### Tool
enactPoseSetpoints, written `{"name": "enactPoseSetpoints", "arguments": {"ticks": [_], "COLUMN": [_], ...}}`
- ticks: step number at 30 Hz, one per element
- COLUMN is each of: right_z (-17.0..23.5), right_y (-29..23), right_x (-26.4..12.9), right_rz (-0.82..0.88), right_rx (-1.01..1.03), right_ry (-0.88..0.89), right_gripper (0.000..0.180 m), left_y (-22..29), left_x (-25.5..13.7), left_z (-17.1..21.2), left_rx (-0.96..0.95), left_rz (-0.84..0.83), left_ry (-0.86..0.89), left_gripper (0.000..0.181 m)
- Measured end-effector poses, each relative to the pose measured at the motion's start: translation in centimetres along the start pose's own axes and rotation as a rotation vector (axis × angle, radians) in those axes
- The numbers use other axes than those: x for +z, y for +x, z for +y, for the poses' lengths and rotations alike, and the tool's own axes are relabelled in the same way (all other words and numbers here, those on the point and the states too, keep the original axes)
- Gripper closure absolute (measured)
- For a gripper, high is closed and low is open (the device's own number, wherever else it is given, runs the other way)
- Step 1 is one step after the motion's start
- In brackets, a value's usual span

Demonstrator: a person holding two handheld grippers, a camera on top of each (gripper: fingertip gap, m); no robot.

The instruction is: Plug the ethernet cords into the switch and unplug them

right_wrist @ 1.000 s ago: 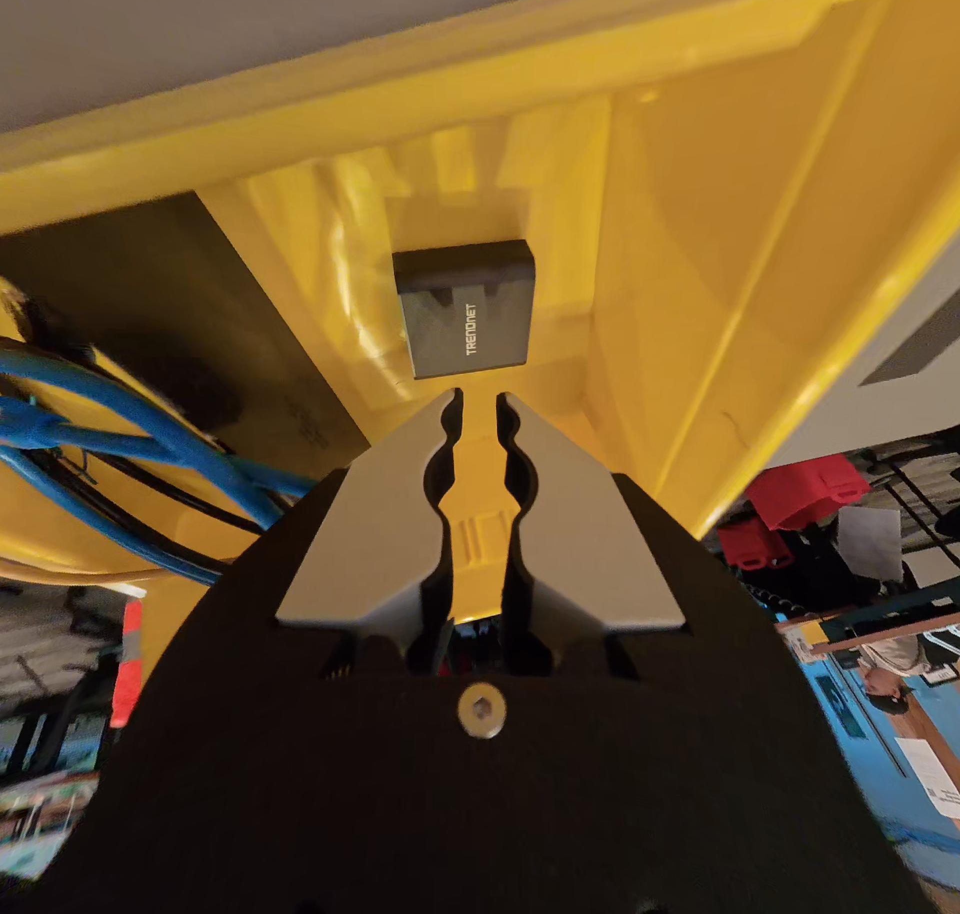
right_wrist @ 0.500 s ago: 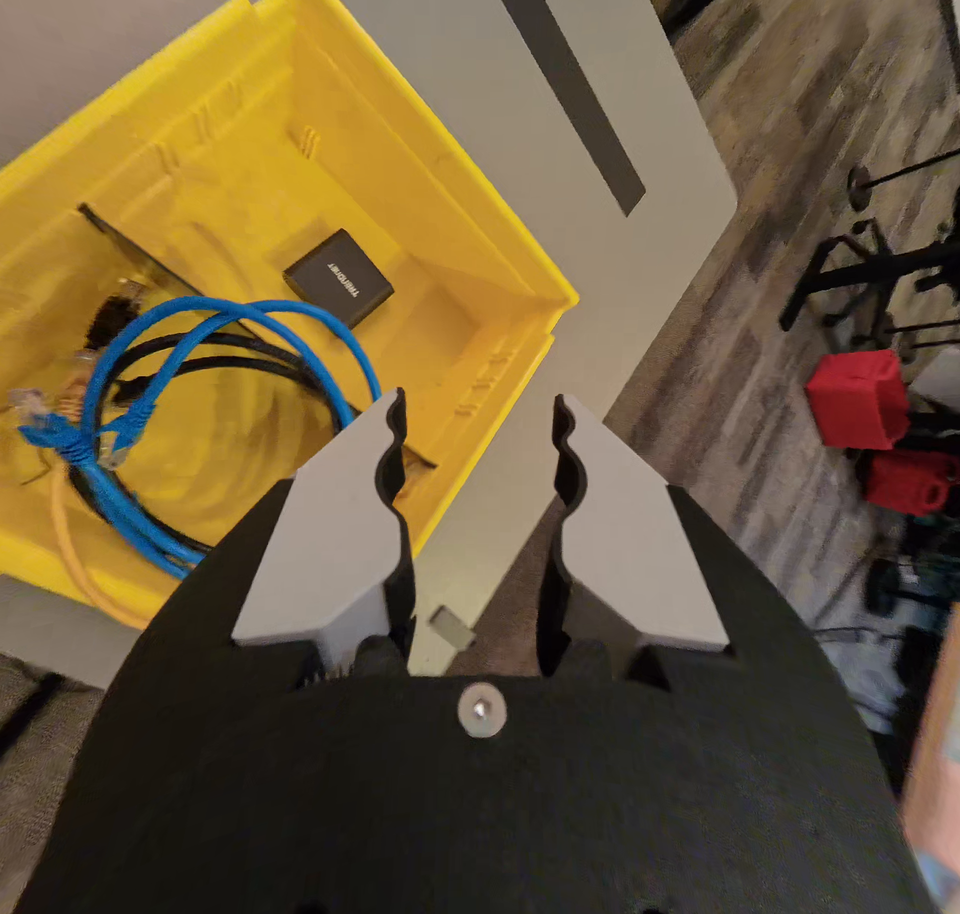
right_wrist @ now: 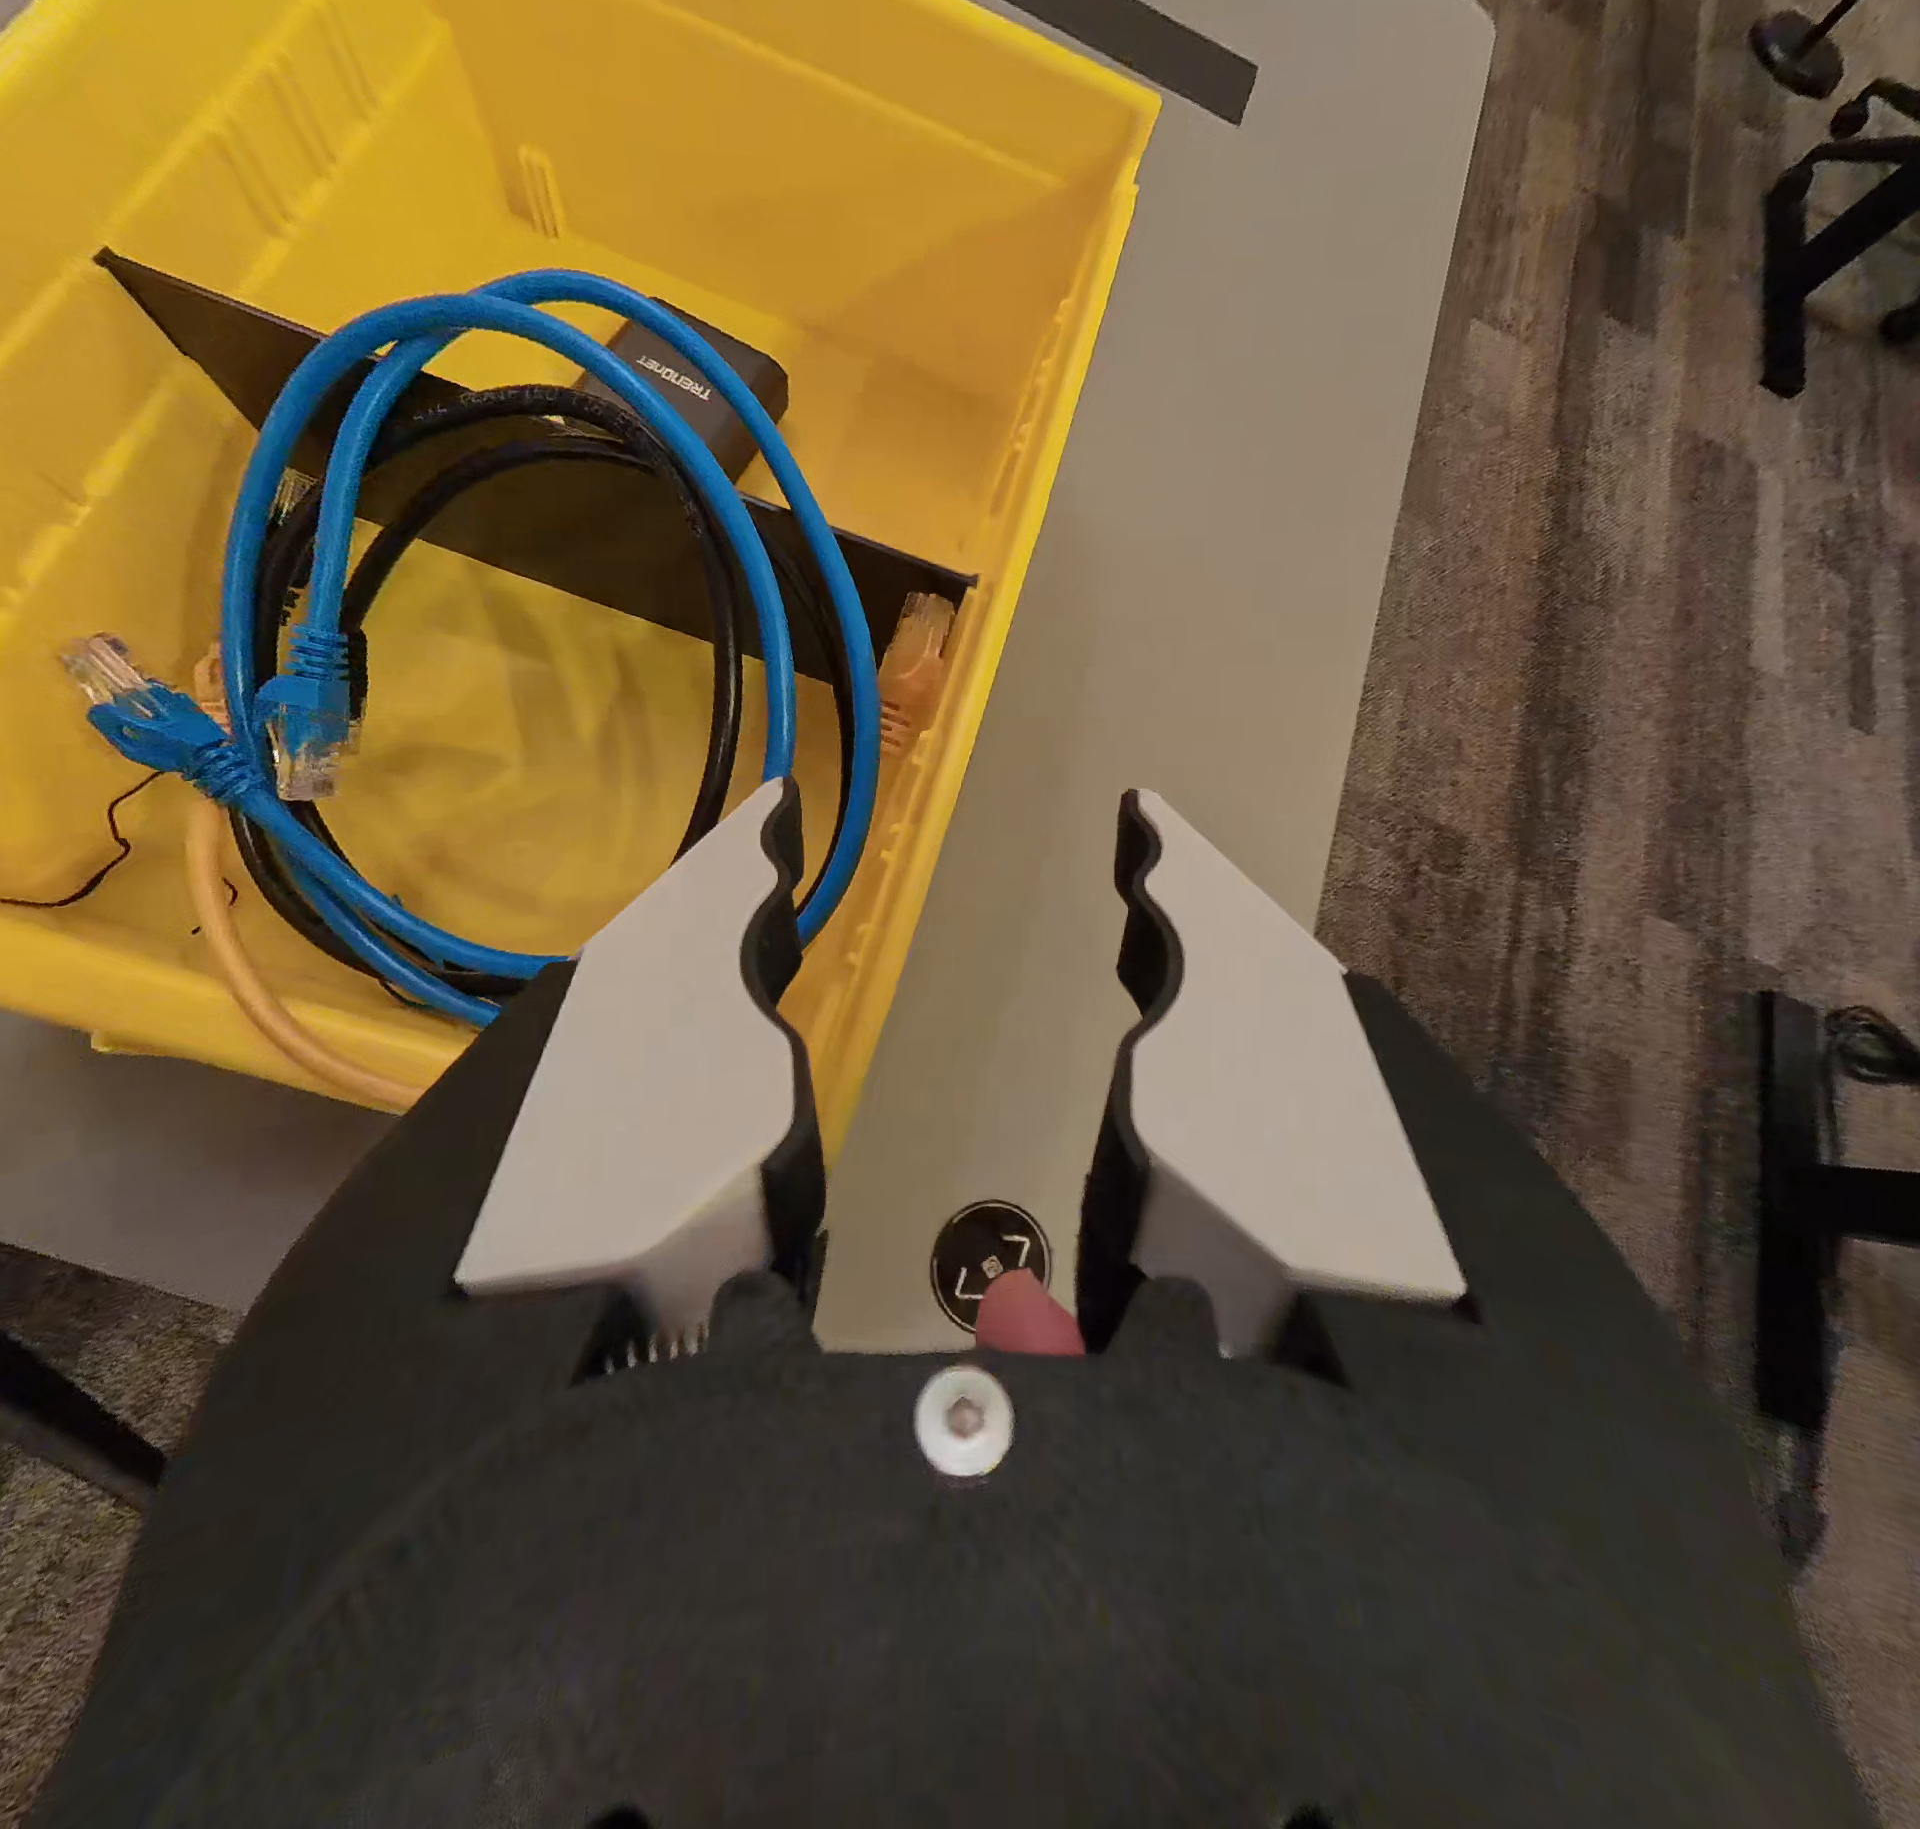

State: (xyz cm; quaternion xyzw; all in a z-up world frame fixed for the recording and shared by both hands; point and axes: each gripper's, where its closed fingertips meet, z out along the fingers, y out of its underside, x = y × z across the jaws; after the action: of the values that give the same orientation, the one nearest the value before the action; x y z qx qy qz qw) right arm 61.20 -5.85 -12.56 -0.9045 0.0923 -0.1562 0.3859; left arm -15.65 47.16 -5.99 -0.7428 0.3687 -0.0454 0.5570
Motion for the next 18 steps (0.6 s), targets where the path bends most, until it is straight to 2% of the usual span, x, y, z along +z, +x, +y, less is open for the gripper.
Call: {"name": "enactPoseSetpoints", "arguments": {"ticks": [4,6,9,11,14,16,18], "right_z": [0.5,0.4,0.1,0.4,-0.6,-1.1,-0.8], "right_y": [-0.7,-1.6,-2.4,-1.8,-1.0,-1.1,-0.9], "right_x": [1.3,1.9,2.7,2.9,1.7,1.6,2.0], "right_rz": [-0.04,-0.086,-0.108,-0.05,0.046,0.013,0.0], "right_rx": [0.036,0.055,0.077,0.065,0.032,0.067,0.078], "right_ry": [0.024,0.045,0.072,0.058,0.099,0.127,0.108], "right_gripper": [0.127,0.129,0.129,0.126,0.123,0.121,0.122], "left_y": [-2.9,-2.4,-1.9,-2.3,-1.6,0.1,0.2], "left_x": [1.3,2.4,3.2,3.1,2.0,1.6,1.7], "left_z": [4.6,7.1,7.9,7.0,3.6,1.9,1.6], "left_rx": [-0.118,-0.176,-0.257,-0.238,-0.203,-0.172,-0.077], "left_rz": [-0.012,0.068,0.133,0.098,0.09,0.129,0.071], "left_ry": [-0.108,-0.176,-0.162,-0.129,-0.042,-0.024,-0.066], "left_gripper": [0.102,0.097,0.098,0.098,0.098,0.095,0.092]}}
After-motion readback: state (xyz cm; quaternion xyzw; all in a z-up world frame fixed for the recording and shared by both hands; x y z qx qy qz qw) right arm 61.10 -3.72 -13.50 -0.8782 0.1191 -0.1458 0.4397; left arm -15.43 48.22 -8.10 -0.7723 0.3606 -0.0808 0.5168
